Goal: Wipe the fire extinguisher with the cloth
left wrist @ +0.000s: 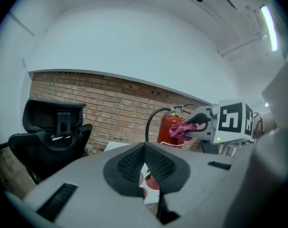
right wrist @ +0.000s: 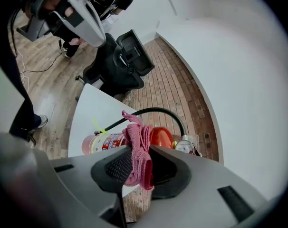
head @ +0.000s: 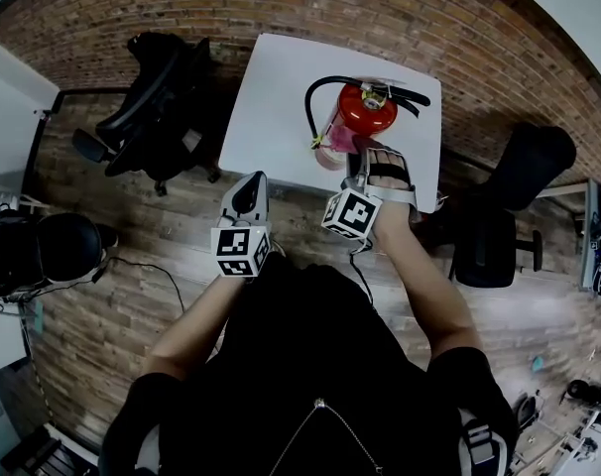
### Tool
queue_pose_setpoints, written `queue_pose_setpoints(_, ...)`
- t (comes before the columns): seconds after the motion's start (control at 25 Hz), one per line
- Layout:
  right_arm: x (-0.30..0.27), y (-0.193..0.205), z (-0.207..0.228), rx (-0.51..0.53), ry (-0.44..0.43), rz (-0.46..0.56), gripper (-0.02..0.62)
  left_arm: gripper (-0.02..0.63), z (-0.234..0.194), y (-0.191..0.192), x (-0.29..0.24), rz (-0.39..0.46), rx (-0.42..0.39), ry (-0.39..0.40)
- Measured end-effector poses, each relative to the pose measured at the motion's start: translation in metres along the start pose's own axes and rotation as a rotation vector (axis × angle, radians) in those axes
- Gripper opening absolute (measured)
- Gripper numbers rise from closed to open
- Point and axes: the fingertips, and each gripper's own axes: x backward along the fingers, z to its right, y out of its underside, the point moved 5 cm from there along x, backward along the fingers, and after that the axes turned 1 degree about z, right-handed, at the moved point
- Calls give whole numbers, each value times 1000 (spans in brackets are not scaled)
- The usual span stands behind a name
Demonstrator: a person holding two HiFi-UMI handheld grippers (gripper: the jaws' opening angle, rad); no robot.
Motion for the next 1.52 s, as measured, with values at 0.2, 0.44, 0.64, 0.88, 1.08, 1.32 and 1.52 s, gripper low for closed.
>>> queue_pose_setpoints(0.2, 13, 4, 12, 6, 28, 24, 103, 29, 18, 3, 24, 0, 0, -45)
queue_pose_setpoints(0.44, 33, 9, 25, -45, 88, 73, 103, 29, 33, 4, 56, 4, -25, -90)
queue_pose_setpoints(0.64, 42, 14, 20, -132, 78, 95, 103, 29, 30, -1, 66, 17, -74, -97)
queue_pose_setpoints(0.88, 27, -3, -28, -288, -69, 96, 103, 31, -5, -14, 42, 27, -140, -50)
queue_pose_setpoints(1.08, -19, -13, -105, -393, -224, -19, 103, 29, -48, -21, 6, -14, -147, 52)
queue_pose_setpoints(1.32, -81, -29, -174, -449, -322, -164, 103, 29, -101, -19, -33, -81, -170, 149)
queue_pose_setpoints(1.52, -133, -29, -210, -496, -350, -301, 103, 29, -133, -15, -52, -121, -192, 209)
